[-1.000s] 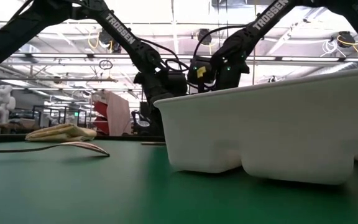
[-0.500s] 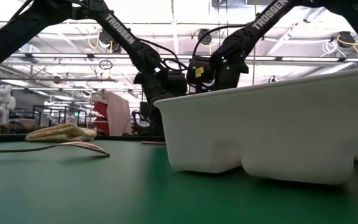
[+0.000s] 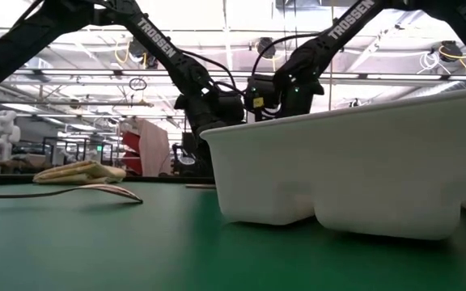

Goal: Sort silverware
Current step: Put the bronze knife into the silverware tray

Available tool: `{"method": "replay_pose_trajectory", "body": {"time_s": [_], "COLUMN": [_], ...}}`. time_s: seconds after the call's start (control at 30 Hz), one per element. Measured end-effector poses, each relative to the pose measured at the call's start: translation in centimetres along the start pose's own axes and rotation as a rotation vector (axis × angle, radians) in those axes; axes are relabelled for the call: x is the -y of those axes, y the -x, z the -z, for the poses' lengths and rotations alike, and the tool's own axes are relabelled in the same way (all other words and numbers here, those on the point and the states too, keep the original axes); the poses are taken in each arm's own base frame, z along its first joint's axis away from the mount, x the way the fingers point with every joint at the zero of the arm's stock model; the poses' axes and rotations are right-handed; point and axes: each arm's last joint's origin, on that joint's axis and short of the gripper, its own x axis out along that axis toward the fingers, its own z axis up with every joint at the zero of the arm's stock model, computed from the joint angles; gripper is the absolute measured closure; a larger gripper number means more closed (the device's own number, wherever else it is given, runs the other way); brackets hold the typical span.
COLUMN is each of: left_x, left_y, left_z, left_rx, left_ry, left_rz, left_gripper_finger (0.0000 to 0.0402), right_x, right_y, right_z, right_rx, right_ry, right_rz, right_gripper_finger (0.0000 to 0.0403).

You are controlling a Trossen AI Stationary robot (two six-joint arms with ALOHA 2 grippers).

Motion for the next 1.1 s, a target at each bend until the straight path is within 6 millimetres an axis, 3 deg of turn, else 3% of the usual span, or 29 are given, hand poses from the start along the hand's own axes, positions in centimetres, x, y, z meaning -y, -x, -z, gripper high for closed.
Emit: {"method": "replay_pose_trajectory", "body": {"time_s": [0.2,0.57,0.73,0.97,1.1], "left_x": [0.0,-0.1,-0.2,-0.3,-0.1], "left_y": [0.0,0.0,-0.2,-0.2,0.8], "left_z": [0.0,-0.2,-0.2,-0.3,-0.9], "left_rx": [0.000,0.017,0.019,0.025,0.034], "left_ry": [0.000,-0.008,-0.008,-0.006,0.015], "left_rz": [0.000,-0.007,-0.008,-0.030,-0.089], "left_gripper_finger": [0.0401,0.0401,0.0401,0.0401,0.0401], "right_x": [-0.3,-1.1,-1.2,-1.4,-1.5], "right_y": [-0.9,-0.9,-0.7,2.1,3.2], "right_z": [0.0,-0.1,-0.1,-0.2,-0.1], "right_rx": [-0.011,-0.004,-0.006,0.027,0.020], "right_ry": [0.021,0.086,0.067,0.026,0.011], "right_rz": [-0.055,-0.111,-0.110,-0.073,-0.076], "right_gripper_finger": [0.0173,0.0382,0.0393,0.0401,0.0399]}}
